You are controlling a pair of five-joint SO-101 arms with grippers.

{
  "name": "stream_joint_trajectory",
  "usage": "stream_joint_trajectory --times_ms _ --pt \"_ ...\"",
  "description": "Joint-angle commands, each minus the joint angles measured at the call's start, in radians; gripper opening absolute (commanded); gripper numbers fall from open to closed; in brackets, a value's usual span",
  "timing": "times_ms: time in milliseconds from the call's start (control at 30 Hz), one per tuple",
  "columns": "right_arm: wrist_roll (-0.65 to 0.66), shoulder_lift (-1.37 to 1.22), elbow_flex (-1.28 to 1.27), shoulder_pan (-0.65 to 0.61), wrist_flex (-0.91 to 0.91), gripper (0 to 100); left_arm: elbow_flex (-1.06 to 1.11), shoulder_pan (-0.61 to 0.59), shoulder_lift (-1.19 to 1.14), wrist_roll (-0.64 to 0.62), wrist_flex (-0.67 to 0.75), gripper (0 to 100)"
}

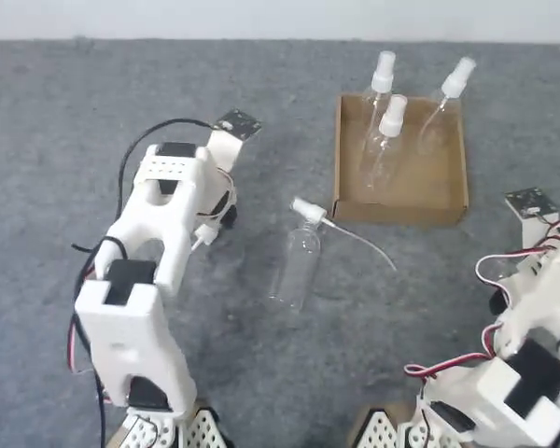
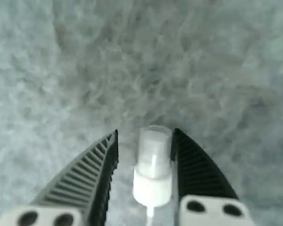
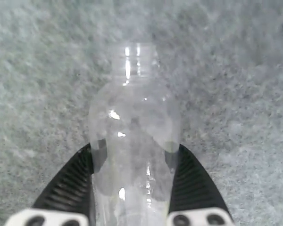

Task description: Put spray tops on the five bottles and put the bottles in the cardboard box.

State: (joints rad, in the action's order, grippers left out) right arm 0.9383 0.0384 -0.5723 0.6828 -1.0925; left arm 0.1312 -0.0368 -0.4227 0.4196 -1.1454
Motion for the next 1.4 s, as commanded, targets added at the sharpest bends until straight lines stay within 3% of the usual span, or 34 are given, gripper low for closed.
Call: stream_joint_trajectory --times_ms 0,233,400,667,867,1067,1267,1367 --pt "0.012 0.016 0.063 0.013 -0.007 0.6 -0.047 -0.008 0.002 0.02 0.017 15" --pt "0.012 0.016 0.063 0.01 -0.01 0.6 -0.051 0.003 0.006 -0.034 -0.034 1" --pt "0.012 0.022 0.063 0.012 -0.01 0.6 -0.01 0.011 0.124 -0.157 -0.052 1" --pt "0.012 0.016 0.063 0.013 -0.004 0.6 0.205 0.216 0.385 -0.427 -0.023 1" --pt "0.006 0.022 0.063 0.016 -0.012 0.6 0.232 0.235 0.379 -0.557 0.032 1" --pt "0.006 0.018 0.063 0.016 -0.012 0.6 0.311 0.244 0.345 -0.568 0.133 1" --pt "0.006 0.025 0.066 0.015 -0.012 0.8 0.335 0.236 0.347 -0.534 0.144 1" --pt "0.006 0.025 0.066 0.018 -0.013 5.6 0.337 0.233 0.341 -0.526 0.14 1"
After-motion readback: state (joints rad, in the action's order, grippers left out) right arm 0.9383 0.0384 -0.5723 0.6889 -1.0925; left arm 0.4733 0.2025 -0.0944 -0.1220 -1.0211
